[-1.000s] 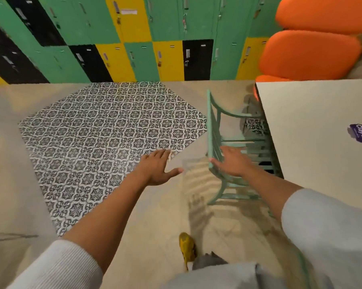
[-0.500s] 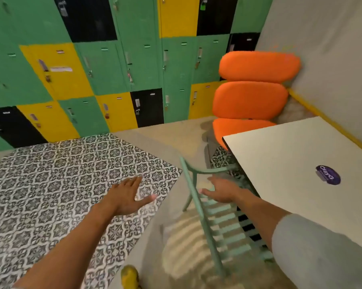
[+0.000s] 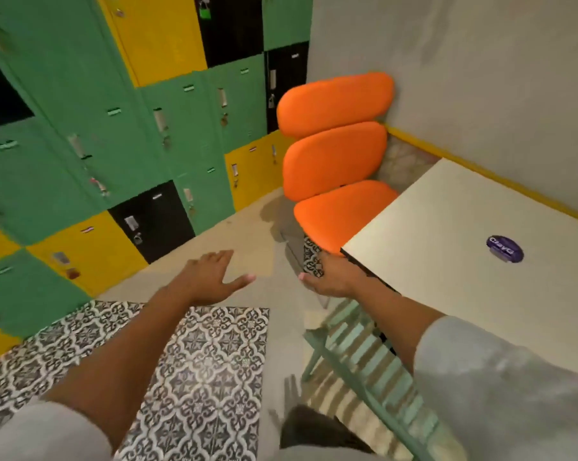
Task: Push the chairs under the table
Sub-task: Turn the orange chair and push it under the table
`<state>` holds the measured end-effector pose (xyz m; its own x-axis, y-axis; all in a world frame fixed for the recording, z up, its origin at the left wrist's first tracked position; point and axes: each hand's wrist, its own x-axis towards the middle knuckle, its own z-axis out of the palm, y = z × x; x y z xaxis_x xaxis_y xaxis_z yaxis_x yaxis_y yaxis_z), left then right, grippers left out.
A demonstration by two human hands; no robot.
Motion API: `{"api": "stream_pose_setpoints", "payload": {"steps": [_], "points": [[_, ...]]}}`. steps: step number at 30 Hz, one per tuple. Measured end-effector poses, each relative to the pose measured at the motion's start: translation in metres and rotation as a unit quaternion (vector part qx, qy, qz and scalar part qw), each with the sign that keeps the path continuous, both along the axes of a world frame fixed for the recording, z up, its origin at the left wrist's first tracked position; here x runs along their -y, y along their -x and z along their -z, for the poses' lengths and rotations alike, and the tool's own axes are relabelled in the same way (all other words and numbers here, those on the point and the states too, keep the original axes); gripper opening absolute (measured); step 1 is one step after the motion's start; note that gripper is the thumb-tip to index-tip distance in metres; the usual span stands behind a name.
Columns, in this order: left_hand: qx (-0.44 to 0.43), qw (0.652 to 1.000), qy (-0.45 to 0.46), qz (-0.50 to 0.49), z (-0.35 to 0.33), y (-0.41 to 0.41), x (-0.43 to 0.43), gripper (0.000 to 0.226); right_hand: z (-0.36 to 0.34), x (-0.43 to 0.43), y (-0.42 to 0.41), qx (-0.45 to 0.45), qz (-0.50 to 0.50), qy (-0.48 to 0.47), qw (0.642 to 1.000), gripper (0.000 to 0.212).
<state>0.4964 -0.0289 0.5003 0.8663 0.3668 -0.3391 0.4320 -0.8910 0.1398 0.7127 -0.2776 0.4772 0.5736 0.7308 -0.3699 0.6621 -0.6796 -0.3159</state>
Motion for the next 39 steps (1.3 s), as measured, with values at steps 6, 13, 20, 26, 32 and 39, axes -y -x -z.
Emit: {"api": "stream_pose_setpoints", "payload": {"steps": [6, 13, 20, 26, 32, 39], "points": [[0.017, 0.995, -0.039, 0.086, -0.02, -0.129, -0.118, 0.117, -0.009, -0.089, -0.099, 0.019, 0.096, -0.041, 0.994, 0.092], [-0.021, 0.99, -0.076, 0.121, -0.035, -0.297, -0.242, 0.121, 0.01, -0.21, -0.255, -0.019, 0.137, -0.058, 0.989, 0.113], [0.047, 0.975, -0.095, 0.194, -0.069, -0.461, -0.337, 0.134, -0.001, -0.334, -0.358, -0.001, 0.197, -0.126, 0.972, 0.124], [0.07, 0.964, -0.073, 0.247, -0.079, -0.578, -0.395, 0.134, -0.008, -0.418, -0.421, 0.027, 0.278, -0.155, 0.948, 0.12], [0.085, 0.937, -0.049, 0.336, -0.067, -0.681, -0.463, 0.143, -0.009, -0.508, -0.48, 0.025, 0.356, -0.154, 0.921, 0.109], [0.072, 0.892, -0.036, 0.446, -0.076, -0.817, -0.523, 0.14, -0.024, -0.584, -0.543, -0.008, 0.51, -0.181, 0.841, 0.121]]}}
